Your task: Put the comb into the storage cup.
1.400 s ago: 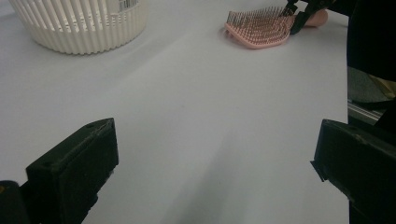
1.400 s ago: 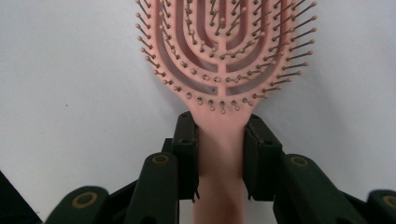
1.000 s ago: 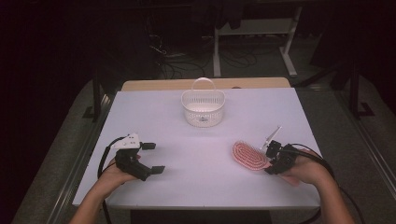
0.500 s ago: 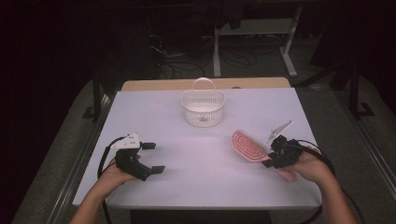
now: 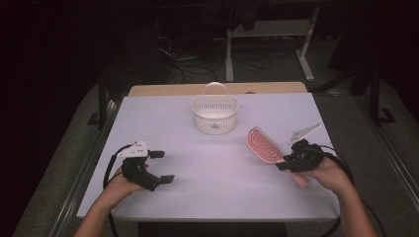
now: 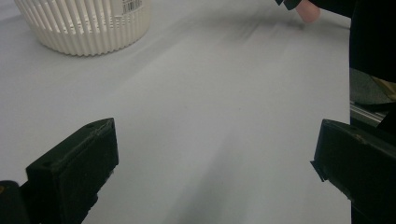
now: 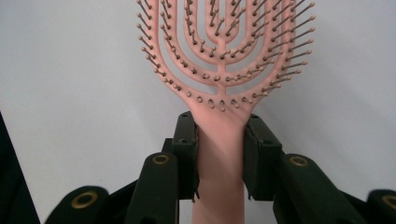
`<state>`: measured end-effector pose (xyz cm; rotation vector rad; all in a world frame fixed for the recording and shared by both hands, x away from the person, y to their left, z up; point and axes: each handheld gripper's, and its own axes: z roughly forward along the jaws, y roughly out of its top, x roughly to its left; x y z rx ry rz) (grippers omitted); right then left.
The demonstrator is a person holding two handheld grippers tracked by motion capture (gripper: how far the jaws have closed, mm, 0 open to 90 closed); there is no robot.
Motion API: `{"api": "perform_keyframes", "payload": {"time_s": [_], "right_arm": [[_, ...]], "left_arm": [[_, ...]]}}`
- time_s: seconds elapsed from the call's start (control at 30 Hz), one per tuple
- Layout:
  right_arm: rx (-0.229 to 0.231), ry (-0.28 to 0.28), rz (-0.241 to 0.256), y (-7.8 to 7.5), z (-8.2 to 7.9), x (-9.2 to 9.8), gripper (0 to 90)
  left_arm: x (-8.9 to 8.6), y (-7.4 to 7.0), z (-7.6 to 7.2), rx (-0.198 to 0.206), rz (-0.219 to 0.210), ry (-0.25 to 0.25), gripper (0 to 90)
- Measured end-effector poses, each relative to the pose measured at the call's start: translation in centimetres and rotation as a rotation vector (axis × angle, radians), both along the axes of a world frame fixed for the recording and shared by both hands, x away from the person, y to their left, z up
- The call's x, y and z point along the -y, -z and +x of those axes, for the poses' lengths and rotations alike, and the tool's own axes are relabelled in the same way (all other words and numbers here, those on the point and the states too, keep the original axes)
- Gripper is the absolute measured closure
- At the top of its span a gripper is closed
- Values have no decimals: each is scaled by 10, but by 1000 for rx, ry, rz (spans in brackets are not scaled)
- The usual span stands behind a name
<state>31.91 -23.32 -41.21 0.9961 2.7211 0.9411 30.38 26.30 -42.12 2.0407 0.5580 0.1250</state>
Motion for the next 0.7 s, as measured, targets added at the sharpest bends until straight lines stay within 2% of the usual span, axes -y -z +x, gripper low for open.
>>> {"api": "perform_keyframes", "payload": {"time_s": [0.3,0.5,0.7], "right_arm": [[57,20,75,-13,4,-1,682],[96,11,136,-23,10,-9,682],[121,0,157,-27,18,-21,682]], "left_arm": [[0,1,0,-2,-7,-6,0],[-1,0,1,0,-8,-10,0],[-2,0,1,-2,-16,-13,0]]}}
